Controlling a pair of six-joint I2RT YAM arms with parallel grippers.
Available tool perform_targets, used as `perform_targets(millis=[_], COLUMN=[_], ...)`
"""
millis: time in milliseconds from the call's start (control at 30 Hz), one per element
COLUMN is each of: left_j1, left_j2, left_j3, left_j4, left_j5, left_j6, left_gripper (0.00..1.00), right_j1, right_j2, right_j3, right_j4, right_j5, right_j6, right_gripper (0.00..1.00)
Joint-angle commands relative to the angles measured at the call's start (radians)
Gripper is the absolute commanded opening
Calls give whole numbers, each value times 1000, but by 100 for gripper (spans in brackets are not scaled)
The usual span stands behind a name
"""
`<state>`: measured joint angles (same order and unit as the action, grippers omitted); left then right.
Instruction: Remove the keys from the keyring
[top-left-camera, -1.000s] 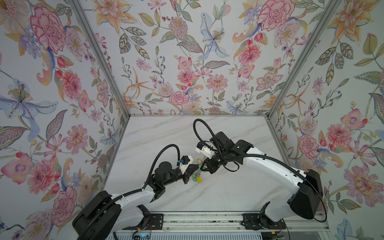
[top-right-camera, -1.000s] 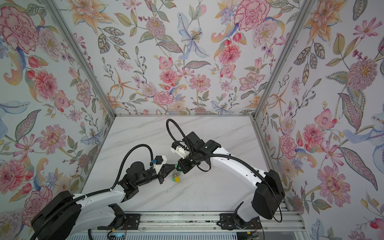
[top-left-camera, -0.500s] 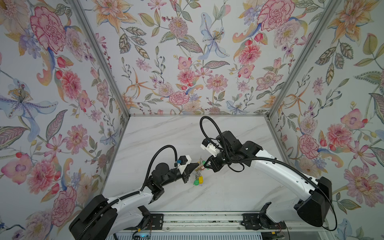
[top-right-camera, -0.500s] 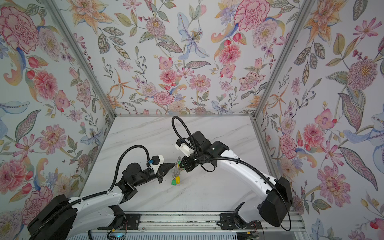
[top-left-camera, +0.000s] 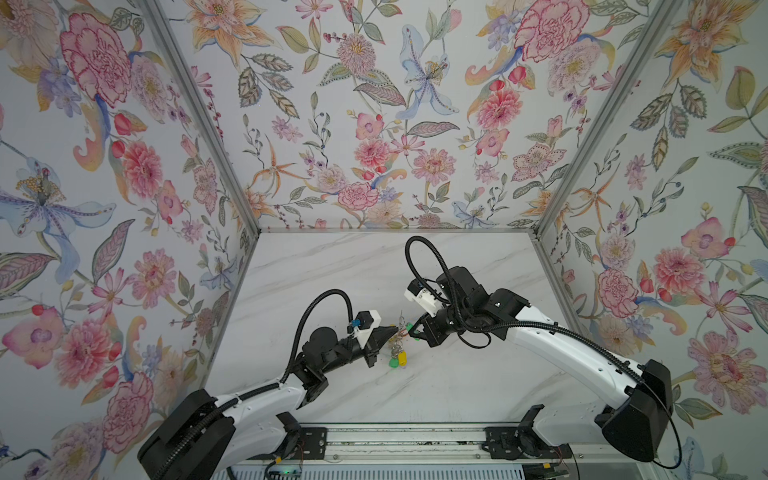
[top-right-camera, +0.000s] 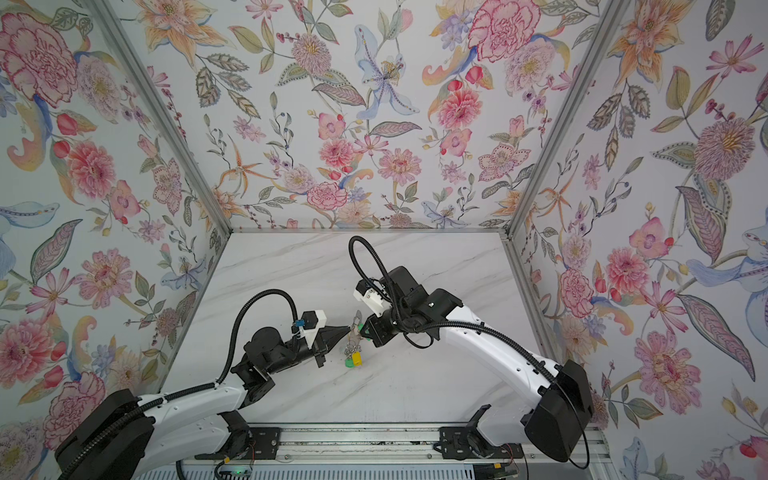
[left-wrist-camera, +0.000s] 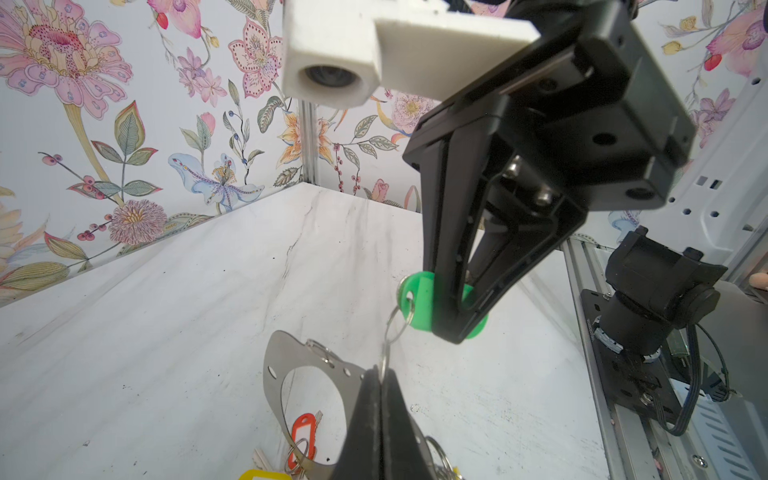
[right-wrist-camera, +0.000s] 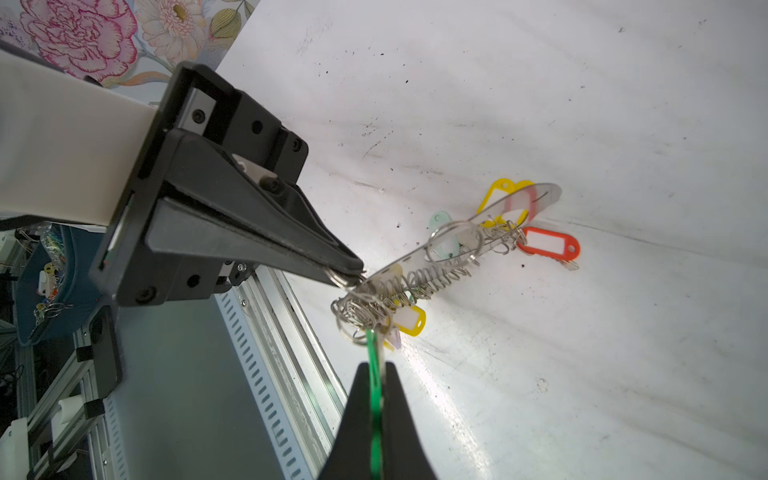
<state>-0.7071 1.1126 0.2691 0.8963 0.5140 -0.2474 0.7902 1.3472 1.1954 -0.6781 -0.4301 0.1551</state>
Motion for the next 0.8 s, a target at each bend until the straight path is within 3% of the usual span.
perform_targets(millis=[0, 767], left_j1=[12, 30], left_j2=[12, 171], left_j3=[-2, 109], left_j4=[-43, -212], left_j5=[-71, -122], left_j6=[-15, -36], left_gripper=[0, 0], right_j1=[-22, 13], right_j2=[-58, -30], right_j3=[7, 171], right_j4=[-18, -35], right_j5=[40, 102], right_j6=[12, -25], right_gripper=[0, 0])
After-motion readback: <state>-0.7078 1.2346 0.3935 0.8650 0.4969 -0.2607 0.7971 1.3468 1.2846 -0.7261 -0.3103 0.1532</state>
